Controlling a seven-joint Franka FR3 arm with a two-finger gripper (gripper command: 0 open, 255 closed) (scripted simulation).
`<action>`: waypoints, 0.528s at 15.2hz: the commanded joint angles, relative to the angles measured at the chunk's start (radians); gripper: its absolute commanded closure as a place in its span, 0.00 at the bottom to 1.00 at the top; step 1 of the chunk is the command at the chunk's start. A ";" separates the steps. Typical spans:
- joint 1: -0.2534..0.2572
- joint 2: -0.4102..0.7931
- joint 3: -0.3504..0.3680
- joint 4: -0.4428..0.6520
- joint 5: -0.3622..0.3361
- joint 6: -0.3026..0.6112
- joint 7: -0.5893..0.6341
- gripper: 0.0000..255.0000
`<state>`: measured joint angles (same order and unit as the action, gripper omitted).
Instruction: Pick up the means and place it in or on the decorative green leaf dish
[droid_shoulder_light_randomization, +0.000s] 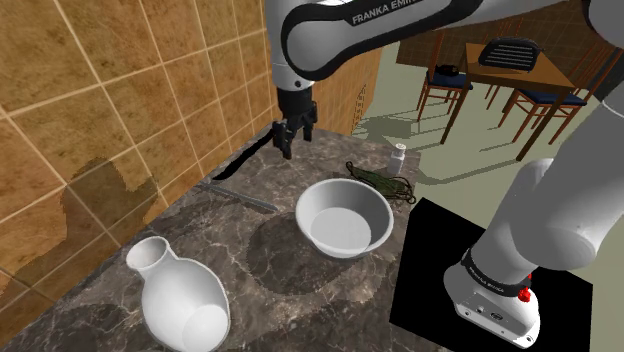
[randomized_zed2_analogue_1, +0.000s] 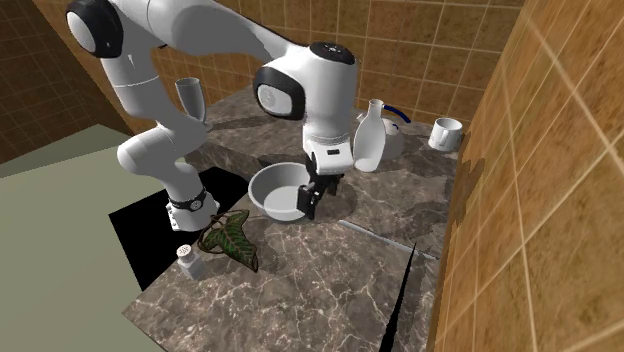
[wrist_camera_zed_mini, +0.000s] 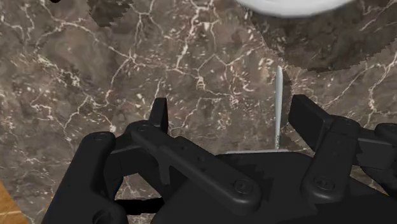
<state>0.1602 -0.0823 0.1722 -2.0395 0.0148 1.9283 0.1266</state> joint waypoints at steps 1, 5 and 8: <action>0.010 0.075 0.013 0.050 -0.012 0.021 0.010 0.00; 0.039 0.218 0.038 0.162 -0.040 0.042 0.036 0.00; 0.065 0.328 0.051 0.260 -0.065 0.047 0.055 0.00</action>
<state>0.2155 0.2040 0.2188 -1.8170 -0.0412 1.9738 0.1743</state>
